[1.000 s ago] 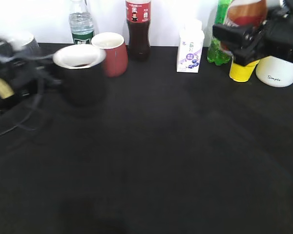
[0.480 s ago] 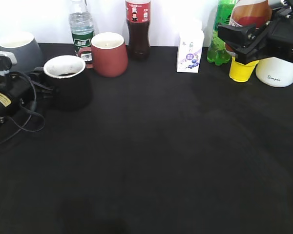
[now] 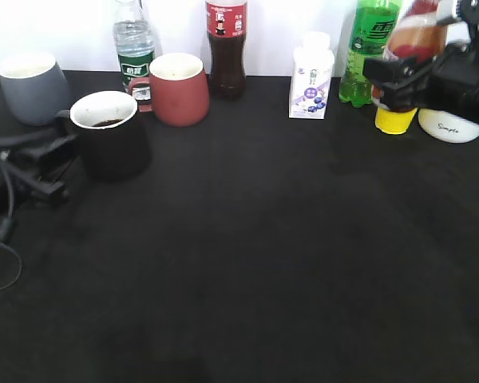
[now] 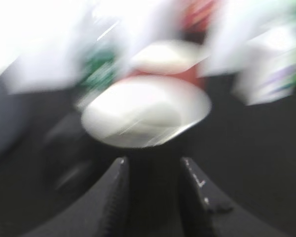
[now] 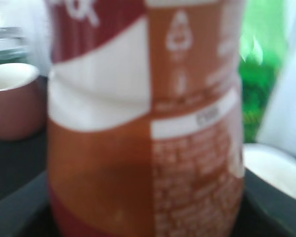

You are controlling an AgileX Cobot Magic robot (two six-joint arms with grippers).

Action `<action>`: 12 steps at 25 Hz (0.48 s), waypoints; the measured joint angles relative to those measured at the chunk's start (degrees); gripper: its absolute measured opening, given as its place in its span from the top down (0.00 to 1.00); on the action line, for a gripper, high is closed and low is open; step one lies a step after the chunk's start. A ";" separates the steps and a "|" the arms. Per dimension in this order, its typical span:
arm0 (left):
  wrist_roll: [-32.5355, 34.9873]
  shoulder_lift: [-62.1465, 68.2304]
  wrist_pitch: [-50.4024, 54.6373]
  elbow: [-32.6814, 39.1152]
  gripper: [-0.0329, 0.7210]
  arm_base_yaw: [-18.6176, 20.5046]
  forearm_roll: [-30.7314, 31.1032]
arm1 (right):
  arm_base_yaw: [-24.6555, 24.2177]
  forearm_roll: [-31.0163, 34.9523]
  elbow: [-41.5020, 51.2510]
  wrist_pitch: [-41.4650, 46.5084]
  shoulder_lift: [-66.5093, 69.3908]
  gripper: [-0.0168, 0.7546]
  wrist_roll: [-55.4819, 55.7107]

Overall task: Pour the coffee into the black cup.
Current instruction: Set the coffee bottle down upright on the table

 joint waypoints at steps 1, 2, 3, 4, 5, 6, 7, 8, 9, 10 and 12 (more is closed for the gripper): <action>-0.05 -3.11 1.63 0.00 0.60 -2.12 0.22 | 0.00 0.97 -0.04 0.00 1.41 0.29 -0.14; -0.10 -5.69 3.31 0.05 0.60 -3.96 0.42 | 0.00 1.15 -0.04 0.00 3.50 0.29 -0.76; -0.10 -7.40 5.24 0.04 0.60 -5.07 0.52 | 0.00 1.27 -0.04 0.00 5.49 0.29 -3.62; -0.10 -8.96 6.97 0.04 0.60 -5.42 1.18 | 0.00 1.49 -0.04 -0.18 7.91 0.29 -7.50; -0.10 -9.63 7.54 0.04 0.60 -5.48 1.90 | 0.00 2.74 -0.04 -0.92 9.98 0.29 -10.56; -0.10 -10.00 7.77 0.04 0.60 -5.48 2.29 | 0.00 4.89 -0.04 -3.24 11.69 0.29 -11.75; -0.10 -10.06 7.90 0.04 0.60 -5.48 2.55 | 0.00 7.36 -0.04 -5.36 13.34 0.29 -12.50; -0.10 -10.06 7.90 0.04 0.60 -5.48 2.68 | 0.00 10.28 -0.04 -7.36 15.05 0.29 -14.42; -0.10 -10.34 7.96 0.04 0.60 -5.54 2.85 | 0.00 13.39 -0.04 -9.95 17.17 0.29 -16.03; -0.10 -11.05 8.03 0.04 0.60 -5.54 2.90 | 0.00 15.33 -0.07 -12.14 19.09 0.29 -17.52; -0.11 -11.23 8.16 0.04 0.60 -5.54 2.90 | 0.00 17.01 -0.14 -16.53 21.95 0.29 -18.14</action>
